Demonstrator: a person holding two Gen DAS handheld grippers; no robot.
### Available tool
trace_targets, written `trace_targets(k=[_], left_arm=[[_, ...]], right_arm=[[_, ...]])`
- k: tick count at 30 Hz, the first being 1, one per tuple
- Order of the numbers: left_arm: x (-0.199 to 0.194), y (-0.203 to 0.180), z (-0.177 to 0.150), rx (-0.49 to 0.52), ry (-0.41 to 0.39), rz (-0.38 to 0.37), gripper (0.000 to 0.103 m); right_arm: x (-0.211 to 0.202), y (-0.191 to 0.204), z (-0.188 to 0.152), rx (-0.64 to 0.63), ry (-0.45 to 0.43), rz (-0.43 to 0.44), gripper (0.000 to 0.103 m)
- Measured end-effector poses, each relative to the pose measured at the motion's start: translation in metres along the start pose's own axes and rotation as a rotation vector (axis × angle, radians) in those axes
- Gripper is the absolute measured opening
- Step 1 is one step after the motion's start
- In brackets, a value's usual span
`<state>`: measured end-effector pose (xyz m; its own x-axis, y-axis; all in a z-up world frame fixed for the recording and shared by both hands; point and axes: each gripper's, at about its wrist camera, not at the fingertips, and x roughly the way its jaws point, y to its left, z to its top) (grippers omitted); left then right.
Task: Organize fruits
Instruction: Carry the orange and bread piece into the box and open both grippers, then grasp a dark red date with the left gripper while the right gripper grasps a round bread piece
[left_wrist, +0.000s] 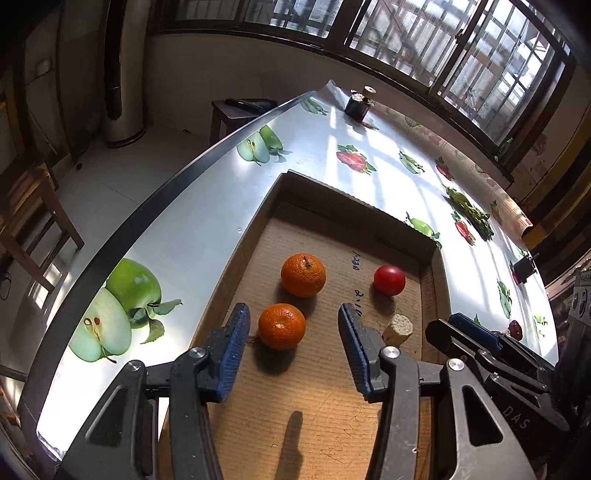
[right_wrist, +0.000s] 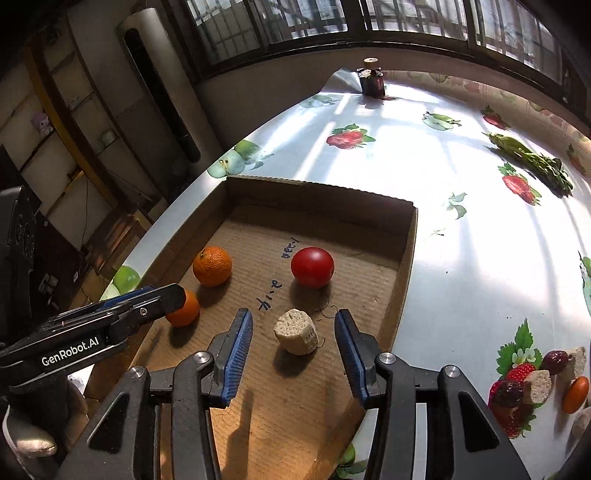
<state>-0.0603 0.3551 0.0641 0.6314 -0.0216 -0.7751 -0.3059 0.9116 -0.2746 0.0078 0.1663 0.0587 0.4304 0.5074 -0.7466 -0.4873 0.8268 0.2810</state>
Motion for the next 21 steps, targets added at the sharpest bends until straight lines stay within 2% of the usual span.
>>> trace_targets(k=[2,4,7,13,21], left_arm=[[-0.019,-0.011,-0.006,0.024,-0.064,0.033,0.077],[-0.036,-0.025,-0.015,0.054,-0.127,0.078,0.086],[-0.05,-0.046,-0.028,0.104,-0.173,0.091,0.087],[-0.059,-0.084,-0.048,0.205,-0.206,0.13,0.087],[-0.056,-0.119,-0.063,0.272,-0.181,0.118,0.087]], right_arm=[[-0.019,-0.009,-0.006,0.035,-0.038,-0.002,0.056],[-0.038,-0.018,-0.013,0.066,-0.077,-0.02,0.063],[-0.063,-0.034,-0.026,0.108,-0.126,-0.061,0.064],[-0.103,-0.073,-0.058,0.229,-0.193,-0.106,0.064],[-0.133,-0.113,-0.088,0.339,-0.231,-0.126,0.065]])
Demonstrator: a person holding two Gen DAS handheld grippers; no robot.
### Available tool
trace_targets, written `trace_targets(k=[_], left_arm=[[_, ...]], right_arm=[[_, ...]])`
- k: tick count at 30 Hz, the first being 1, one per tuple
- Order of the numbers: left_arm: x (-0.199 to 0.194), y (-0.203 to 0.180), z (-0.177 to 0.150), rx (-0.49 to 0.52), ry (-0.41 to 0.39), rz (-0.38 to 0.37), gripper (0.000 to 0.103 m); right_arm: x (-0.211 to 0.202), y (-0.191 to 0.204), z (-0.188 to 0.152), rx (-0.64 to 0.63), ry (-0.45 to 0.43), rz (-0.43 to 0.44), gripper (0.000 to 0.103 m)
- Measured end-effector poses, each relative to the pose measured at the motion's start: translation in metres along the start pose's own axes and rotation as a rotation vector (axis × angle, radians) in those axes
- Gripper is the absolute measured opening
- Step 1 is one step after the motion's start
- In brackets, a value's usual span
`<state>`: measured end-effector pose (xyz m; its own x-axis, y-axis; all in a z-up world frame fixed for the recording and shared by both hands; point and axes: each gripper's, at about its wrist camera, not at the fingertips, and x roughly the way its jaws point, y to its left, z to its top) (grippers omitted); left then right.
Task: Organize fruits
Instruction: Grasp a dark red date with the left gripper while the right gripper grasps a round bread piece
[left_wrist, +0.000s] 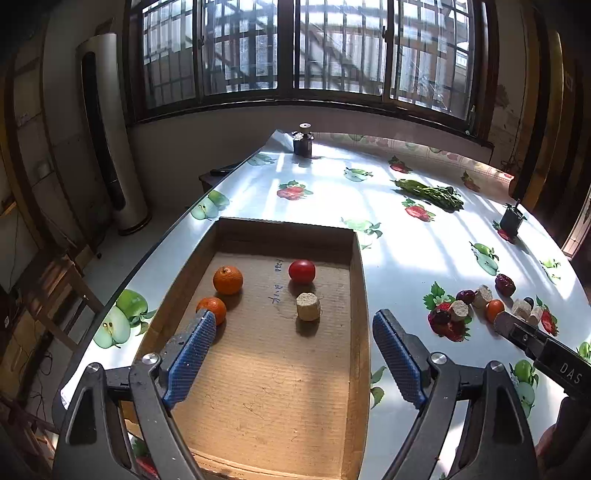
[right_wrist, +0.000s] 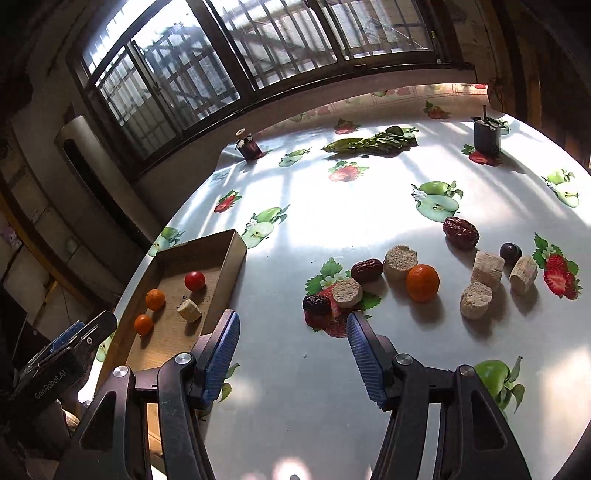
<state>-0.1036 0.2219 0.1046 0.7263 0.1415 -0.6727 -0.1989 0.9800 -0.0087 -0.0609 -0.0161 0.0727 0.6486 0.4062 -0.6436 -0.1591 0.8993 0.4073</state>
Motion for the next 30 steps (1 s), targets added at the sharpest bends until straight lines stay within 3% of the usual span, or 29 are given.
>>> trace_targets(k=[16,21,25,30], left_arm=[[0.009,-0.047,-0.008,0.079,0.048,-0.021,0.087],[0.017,-0.05,-0.009,0.076,0.087,-0.06,0.087],[0.025,-0.046,-0.01,0.057,0.106,-0.064,0.087],[0.045,-0.067,-0.015,0.077,0.175,-0.14,0.087]], right_arm=[[-0.017,-0.05,-0.004,0.102,-0.02,0.015,0.068],[-0.026,-0.069,0.0,0.124,-0.028,0.005,0.069],[-0.049,-0.101,0.007,0.111,-0.07,-0.095,0.072],[-0.069,-0.158,0.016,0.154,-0.077,-0.233,0.074]])
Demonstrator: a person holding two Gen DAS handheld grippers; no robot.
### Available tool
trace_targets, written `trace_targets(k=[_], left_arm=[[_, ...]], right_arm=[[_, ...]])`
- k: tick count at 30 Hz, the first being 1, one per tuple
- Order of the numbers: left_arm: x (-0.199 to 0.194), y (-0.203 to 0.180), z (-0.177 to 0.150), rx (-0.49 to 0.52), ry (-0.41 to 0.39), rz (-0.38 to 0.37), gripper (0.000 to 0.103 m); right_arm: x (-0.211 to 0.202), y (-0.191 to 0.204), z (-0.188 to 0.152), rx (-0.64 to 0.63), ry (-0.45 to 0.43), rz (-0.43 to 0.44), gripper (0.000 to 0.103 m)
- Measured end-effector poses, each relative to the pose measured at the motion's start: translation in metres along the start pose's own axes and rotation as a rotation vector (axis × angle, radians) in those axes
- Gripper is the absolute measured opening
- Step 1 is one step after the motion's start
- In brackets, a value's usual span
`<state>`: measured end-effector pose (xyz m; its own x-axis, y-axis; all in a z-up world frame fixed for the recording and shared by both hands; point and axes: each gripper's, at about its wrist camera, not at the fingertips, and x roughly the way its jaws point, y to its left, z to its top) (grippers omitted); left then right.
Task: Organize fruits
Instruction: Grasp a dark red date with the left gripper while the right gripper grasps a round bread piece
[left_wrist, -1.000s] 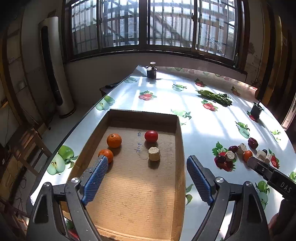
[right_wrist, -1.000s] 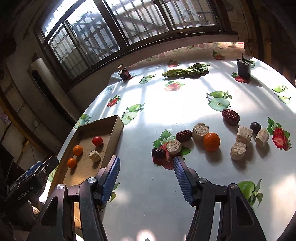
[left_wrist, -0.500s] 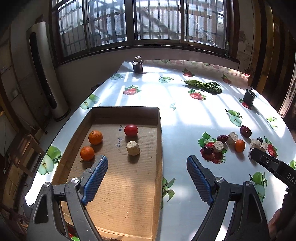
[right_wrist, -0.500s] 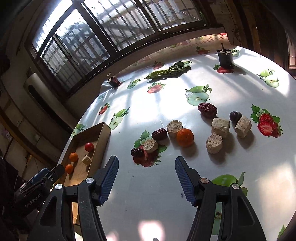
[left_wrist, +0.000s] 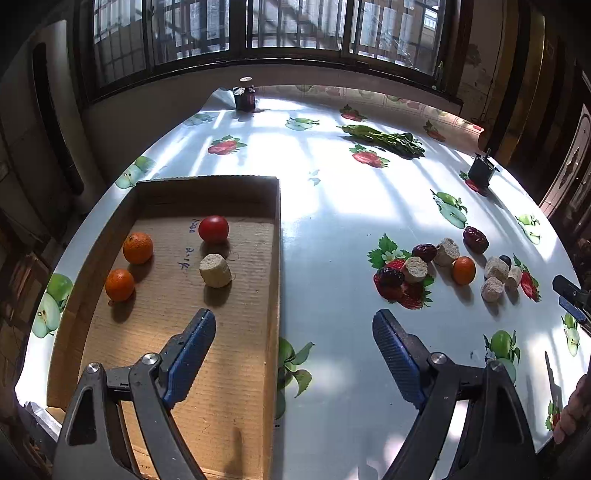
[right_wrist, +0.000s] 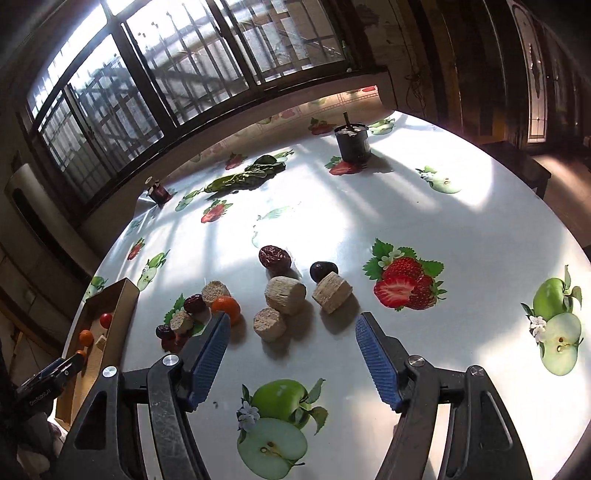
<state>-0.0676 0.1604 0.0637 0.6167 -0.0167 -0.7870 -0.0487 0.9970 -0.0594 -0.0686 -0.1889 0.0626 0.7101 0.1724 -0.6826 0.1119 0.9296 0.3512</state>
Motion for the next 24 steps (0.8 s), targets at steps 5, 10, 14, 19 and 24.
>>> trace_targets(k=[5,10,14,19,24], left_arm=[[0.021,-0.027,0.01,0.039,0.038,-0.062,0.086],[0.047,-0.048,0.022,0.073,0.054,-0.085,0.086],[0.063,-0.056,0.026,0.08,0.062,-0.129,0.074],[0.078,-0.056,0.027,0.089,0.058,-0.143,0.068],[0.088,-0.054,0.023,0.1,0.064,-0.172,0.047]], right_arm=[[0.002,-0.03,0.012,0.044,0.01,-0.018,0.074],[0.018,-0.022,0.008,0.019,0.069,0.037,0.074],[0.041,0.012,-0.001,-0.08,0.159,0.092,0.074],[0.071,0.044,-0.007,-0.196,0.217,0.069,0.068],[0.084,0.053,-0.007,-0.224,0.201,0.057,0.061]])
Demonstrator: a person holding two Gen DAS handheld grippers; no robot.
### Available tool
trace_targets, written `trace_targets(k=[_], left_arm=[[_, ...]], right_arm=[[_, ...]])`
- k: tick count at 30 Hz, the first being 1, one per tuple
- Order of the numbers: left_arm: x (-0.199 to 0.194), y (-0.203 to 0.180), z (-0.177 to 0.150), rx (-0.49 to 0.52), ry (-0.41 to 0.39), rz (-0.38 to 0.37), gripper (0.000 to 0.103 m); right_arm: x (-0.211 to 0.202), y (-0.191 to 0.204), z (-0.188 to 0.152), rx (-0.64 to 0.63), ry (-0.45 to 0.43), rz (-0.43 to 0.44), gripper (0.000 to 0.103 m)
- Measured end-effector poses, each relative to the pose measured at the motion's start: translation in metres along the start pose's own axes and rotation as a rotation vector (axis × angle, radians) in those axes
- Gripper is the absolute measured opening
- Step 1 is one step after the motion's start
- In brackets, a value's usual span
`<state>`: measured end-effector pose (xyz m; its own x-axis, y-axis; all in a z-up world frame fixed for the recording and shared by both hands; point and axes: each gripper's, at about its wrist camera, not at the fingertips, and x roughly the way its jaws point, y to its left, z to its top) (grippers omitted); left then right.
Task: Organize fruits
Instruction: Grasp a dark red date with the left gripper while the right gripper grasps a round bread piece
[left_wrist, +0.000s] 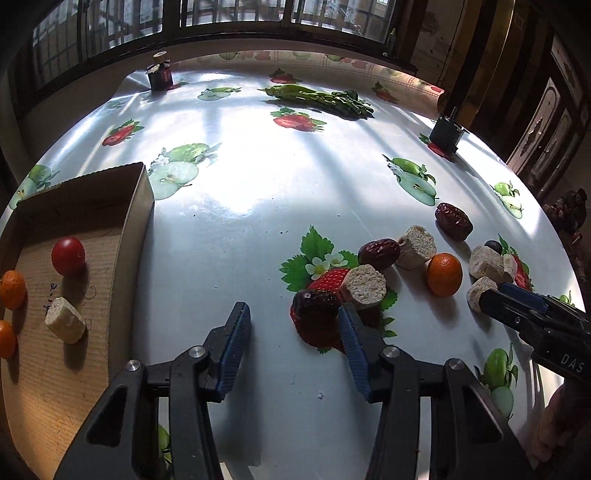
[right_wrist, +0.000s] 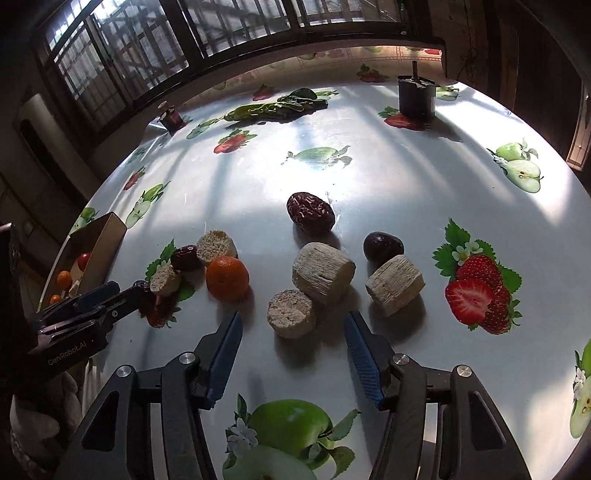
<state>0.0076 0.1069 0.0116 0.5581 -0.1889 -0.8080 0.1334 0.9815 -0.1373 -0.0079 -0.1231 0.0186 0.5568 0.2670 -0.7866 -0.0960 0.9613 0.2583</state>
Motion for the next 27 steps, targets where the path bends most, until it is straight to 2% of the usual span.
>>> trace_targets(k=[1,6,12,15,16,17,20,22,27], left_arm=[[0.0,0.0,0.0,0.002,-0.002,-0.009,0.044],[0.002,0.003,-0.001,-0.007,-0.041,-0.034,0.044],[0.003,-0.003,-0.002,0.016,-0.075,-0.028,0.048],[0.002,-0.001,-0.002,0.005,-0.079,-0.049,0.044],[0.002,-0.001,-0.002,0.005,-0.079,-0.053,0.032],[0.003,-0.002,-0.003,0.006,-0.076,-0.059,0.027],[0.002,-0.002,-0.003,0.005,-0.084,-0.065,0.026],[0.001,-0.001,-0.003,-0.005,-0.091,-0.067,0.026],[-0.003,0.0,-0.004,-0.018,-0.112,-0.066,0.026]], right_arm=[[0.001,0.001,0.0,-0.005,-0.005,-0.003,0.061],[0.009,0.004,-0.001,-0.017,-0.013,-0.004,0.061],[0.01,0.006,-0.002,-0.028,-0.041,-0.021,0.061],[0.01,0.009,-0.004,-0.046,-0.052,-0.06,0.053],[0.011,0.009,-0.004,-0.051,-0.054,-0.069,0.049],[0.011,0.01,-0.003,-0.056,-0.057,-0.077,0.046],[0.012,0.013,-0.004,-0.075,-0.061,-0.091,0.036],[0.012,0.014,-0.005,-0.083,-0.063,-0.099,0.032],[0.008,0.015,-0.007,-0.08,-0.076,-0.092,0.032]])
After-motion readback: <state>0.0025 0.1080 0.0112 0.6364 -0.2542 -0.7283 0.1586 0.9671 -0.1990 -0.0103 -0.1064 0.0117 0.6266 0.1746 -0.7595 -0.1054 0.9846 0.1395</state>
